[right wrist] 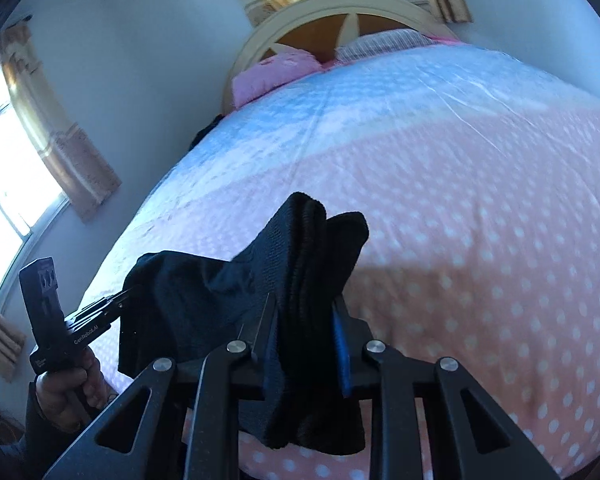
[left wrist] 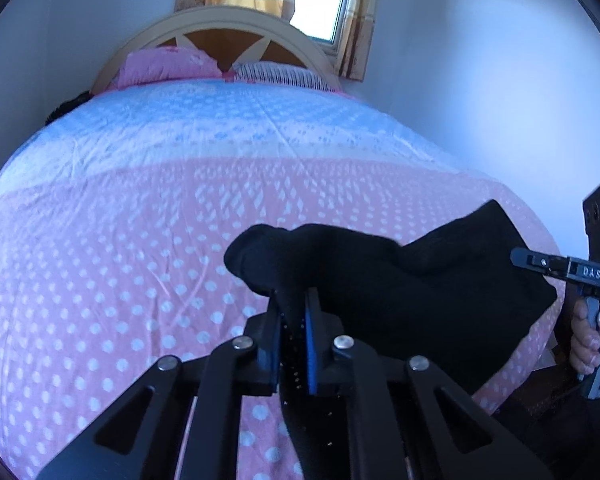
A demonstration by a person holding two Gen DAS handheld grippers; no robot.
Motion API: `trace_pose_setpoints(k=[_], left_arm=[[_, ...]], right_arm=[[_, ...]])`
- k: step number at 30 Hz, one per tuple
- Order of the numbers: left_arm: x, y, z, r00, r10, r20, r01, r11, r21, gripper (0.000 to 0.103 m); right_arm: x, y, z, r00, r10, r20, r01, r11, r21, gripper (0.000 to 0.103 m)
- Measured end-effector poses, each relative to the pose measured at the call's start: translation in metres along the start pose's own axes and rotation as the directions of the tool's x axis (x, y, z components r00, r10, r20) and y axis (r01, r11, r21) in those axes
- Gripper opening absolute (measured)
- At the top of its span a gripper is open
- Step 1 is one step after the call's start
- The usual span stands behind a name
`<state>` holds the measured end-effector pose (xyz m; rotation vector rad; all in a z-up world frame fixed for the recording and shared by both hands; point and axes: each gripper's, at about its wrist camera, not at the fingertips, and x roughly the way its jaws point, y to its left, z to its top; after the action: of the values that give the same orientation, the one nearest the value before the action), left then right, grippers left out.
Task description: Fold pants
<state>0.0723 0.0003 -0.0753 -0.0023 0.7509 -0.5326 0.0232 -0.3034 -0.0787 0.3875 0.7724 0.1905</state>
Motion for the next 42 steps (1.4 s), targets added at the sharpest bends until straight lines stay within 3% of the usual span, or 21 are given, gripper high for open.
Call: trace_pose_setpoints(k=[4, 12, 25, 42], left_arm=[[-0.015, 0.013, 0.007, 1.000, 0.003, 0.027, -0.002, 1.000, -0.025, 0.010], [-0.039, 0.052, 0.013, 0.993, 0.107, 0.052, -0.105, 0.994, -0.043, 0.010], [-0.072, 0.125, -0.003, 0.960, 0.275, 0.052, -0.269, 0.958, -0.105, 0.010], [-0.091, 0.186, -0.021, 0.946, 0.318, 0.063, -0.298, 0.930, -0.216, 0.010]], right_arm=[[0.010, 0.020, 0.019, 1.000, 0.017, -0.003, -0.017, 0.999, -0.046, 0.024], [0.058, 0.065, 0.051, 0.995, 0.081, -0.061, -0.088, 0.990, -0.110, 0.024], [0.143, 0.159, 0.071, 0.979, 0.145, -0.146, -0.176, 0.956, -0.236, 0.024], [0.211, 0.222, 0.074, 0.968, 0.143, -0.207, -0.201, 0.935, -0.291, 0.024]])
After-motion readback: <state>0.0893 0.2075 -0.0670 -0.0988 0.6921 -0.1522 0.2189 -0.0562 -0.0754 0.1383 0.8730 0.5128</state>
